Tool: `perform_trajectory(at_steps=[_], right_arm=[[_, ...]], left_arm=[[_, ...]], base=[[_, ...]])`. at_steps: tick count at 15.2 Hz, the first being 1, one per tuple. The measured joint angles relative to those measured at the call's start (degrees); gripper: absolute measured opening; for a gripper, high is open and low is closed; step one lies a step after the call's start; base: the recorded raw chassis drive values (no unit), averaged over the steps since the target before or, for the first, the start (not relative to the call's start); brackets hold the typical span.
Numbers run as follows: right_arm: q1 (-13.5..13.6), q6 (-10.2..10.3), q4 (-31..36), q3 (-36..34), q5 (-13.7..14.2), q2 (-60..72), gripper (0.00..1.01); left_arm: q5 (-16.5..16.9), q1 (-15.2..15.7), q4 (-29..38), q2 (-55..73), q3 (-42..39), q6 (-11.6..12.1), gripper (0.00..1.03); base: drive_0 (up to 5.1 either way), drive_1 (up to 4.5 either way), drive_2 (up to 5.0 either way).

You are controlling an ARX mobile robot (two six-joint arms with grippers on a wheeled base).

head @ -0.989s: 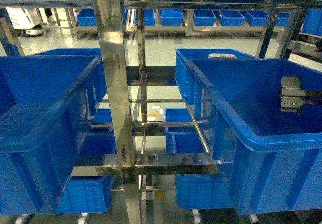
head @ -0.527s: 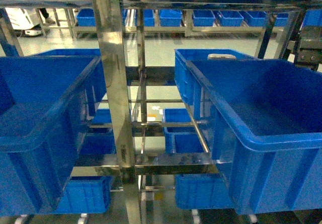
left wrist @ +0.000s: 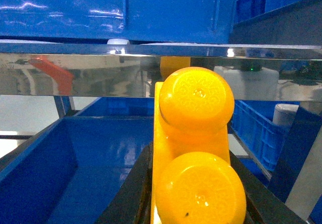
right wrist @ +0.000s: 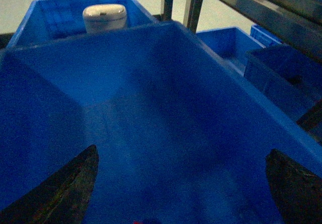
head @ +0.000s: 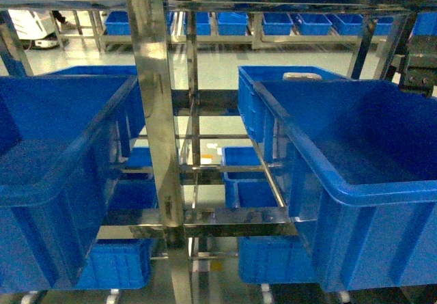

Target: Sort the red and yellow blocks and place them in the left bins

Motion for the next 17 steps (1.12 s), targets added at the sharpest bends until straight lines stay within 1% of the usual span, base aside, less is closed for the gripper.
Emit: perform_trajectory(at_steps=[1,2,3,5,6,10,11,13,14,16,17], right_arm=[[0.94,-0.07,0.0,-2.75,0.09,-1.64,0.98],[2.43,-0.17,0.07,-6.14,-0.37,-4.72,0.98],[3.37,-0.26,0.59,-7.89,-0.61,-6.91,0.98],[3.76,-0.22,0.33,-10.67,-0.22,-10.36,0.98],[4.09,-0.22,0.13,-12.48,0.79,-12.41,0.98],[4.44,-0.22,0.33,-12.74,0.81,-13.38,0.98],[4.46,-0.22,0.35,-12.74,0.81,-13.38,0.98],[4.44,-0.22,0.33,-12.74,0.81,-13.38,0.98],[4.44,-0.22,0.33,-12.74,0.81,-13.38,0.98],[4.44,-0.22,0.33,-12.74,0.81,-13.38,0.98],[4.44,-0.22,0.35,-12.74,0.81,-13.38,0.98]], left_arm=[[-0.04,0.0,-0.04,0.0,0.0,0.0,0.26],[0.0,0.0,-0.02,0.0,0.0,0.0,0.26],[0.0,0.0,0.09,-0.02,0.0,0.0,0.26],[-0.07,0.0,-0.02,-0.02,0.0,0.0,0.26],[-0.04,0.0,-0.02,0.0,0.0,0.0,0.26],[-0.11,0.0,-0.61,-0.02,0.0,-0.02,0.26],[-1.14,-0.13,-1.03,0.0,0.0,-0.15,0.26],[-3.54,-1.42,-0.87,0.0,-0.07,-0.22,0.26],[-3.93,-1.62,-0.92,0.0,-0.15,-0.22,0.26],[-4.55,-1.22,-2.45,0.0,-0.22,-0.68,0.26],[-4.48,-0.28,-2.21,0.07,-0.52,-1.14,0.26]], base=[[0.0,0.0,0.0],[0.0,0.0,0.0],[0.0,0.0,0.0],[0.0,0.0,0.0],[0.0,0.0,0.0],[0.0,0.0,0.0],[0.0,0.0,0.0],[0.0,0.0,0.0],[0.0,0.0,0.0],[0.0,0.0,0.0],[0.0,0.0,0.0]])
